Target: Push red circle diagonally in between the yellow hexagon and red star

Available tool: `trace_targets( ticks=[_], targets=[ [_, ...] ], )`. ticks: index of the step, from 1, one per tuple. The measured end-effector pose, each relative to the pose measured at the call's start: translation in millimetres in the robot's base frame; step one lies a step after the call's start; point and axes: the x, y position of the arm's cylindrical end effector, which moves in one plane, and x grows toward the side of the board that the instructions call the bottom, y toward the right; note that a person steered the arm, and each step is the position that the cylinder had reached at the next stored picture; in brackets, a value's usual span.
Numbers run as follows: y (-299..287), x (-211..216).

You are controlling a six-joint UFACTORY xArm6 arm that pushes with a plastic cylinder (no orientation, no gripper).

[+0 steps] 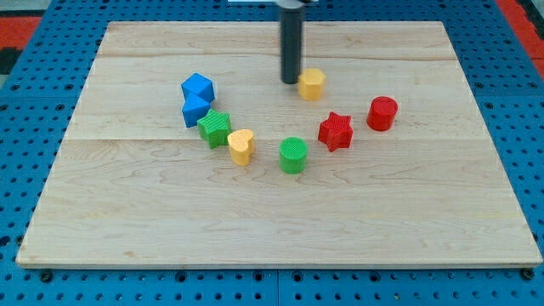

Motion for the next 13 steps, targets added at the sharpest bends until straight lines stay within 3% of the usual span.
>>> trace_targets(
  ticks=[2,4,5,7,10,13],
  targets=[
    [110.2,9.0],
    [173.0,16.4],
    [220.7,66.8],
    [167.9,54.1],
    [157.9,84.7],
    [114.5,86.2]
  ],
)
